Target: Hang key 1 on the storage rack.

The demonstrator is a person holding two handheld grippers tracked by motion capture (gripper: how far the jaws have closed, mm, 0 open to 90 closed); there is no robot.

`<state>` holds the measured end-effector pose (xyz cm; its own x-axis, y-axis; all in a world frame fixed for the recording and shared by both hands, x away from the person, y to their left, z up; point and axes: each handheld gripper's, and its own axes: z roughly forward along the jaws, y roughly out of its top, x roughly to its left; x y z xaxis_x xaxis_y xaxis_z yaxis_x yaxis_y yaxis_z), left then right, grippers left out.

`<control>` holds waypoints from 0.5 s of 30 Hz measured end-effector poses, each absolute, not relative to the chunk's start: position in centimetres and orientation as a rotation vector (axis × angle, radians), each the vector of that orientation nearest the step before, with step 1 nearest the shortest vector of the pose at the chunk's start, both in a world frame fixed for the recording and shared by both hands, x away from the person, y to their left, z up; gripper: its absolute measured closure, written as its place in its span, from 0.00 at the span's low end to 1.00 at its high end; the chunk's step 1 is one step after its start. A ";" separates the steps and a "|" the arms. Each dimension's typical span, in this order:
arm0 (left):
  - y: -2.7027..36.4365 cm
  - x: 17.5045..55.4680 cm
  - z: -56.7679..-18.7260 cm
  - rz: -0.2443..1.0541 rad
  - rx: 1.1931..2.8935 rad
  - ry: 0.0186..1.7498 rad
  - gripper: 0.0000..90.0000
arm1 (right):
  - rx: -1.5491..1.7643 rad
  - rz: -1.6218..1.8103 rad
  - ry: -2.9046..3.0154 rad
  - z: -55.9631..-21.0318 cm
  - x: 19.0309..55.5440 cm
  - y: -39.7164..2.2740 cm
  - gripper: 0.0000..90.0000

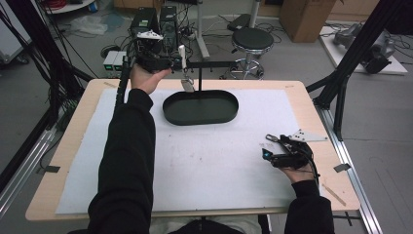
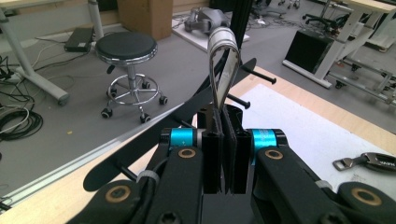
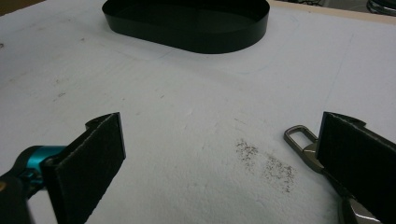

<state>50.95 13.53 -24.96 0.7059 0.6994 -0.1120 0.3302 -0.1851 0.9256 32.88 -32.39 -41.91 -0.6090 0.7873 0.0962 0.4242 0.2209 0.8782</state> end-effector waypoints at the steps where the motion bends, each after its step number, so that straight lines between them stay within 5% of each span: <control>1: 13.5 51.0 -24.9 0.407 1.784 0.814 0.96 | 1.124 1.349 2.132 -41.9 32.9 -32.4 0.01; 15: 12.7 51.6 -24.5 0.420 1.745 0.803 0.96 | 1.120 1.348 2.134 -42.0 33.0 -32.4 0.01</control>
